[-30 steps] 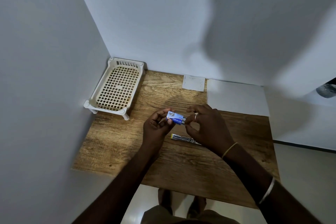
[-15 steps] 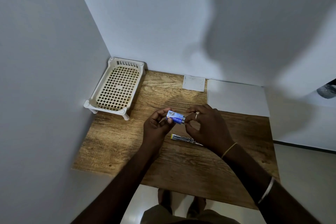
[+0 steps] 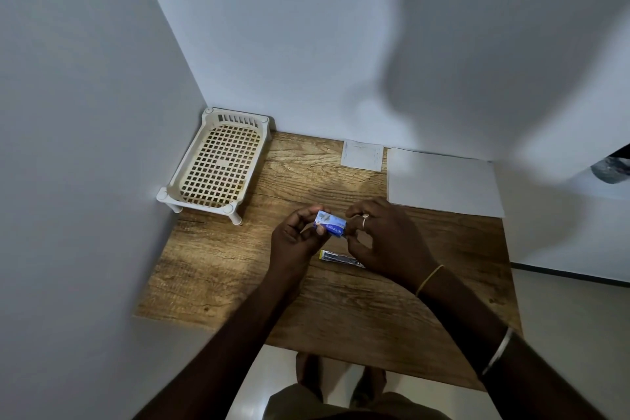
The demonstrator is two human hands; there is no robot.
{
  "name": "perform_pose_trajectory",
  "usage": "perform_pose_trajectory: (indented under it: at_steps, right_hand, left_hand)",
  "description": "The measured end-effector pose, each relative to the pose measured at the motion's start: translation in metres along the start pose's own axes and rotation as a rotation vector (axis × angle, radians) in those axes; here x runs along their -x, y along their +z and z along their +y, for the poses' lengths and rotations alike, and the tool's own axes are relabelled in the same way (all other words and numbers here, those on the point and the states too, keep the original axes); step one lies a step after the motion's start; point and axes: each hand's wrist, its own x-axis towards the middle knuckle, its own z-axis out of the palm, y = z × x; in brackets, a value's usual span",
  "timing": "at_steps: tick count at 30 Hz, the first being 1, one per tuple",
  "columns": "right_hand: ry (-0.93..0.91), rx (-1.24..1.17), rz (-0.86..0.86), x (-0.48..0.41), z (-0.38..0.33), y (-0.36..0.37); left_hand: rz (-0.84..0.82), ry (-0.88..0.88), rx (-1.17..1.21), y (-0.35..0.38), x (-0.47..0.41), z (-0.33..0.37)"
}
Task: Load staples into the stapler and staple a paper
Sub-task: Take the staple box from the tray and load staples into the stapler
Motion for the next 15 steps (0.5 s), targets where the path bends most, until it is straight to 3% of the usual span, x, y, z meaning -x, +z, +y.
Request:
perform_pose_trajectory:
  at_steps: [15]
  right_hand:
    - [0.068, -0.070, -0.023, 0.022, -0.002, 0.002]
  left_hand:
    - [0.022, 0.008, -0.003, -0.007, 0.010, -0.004]
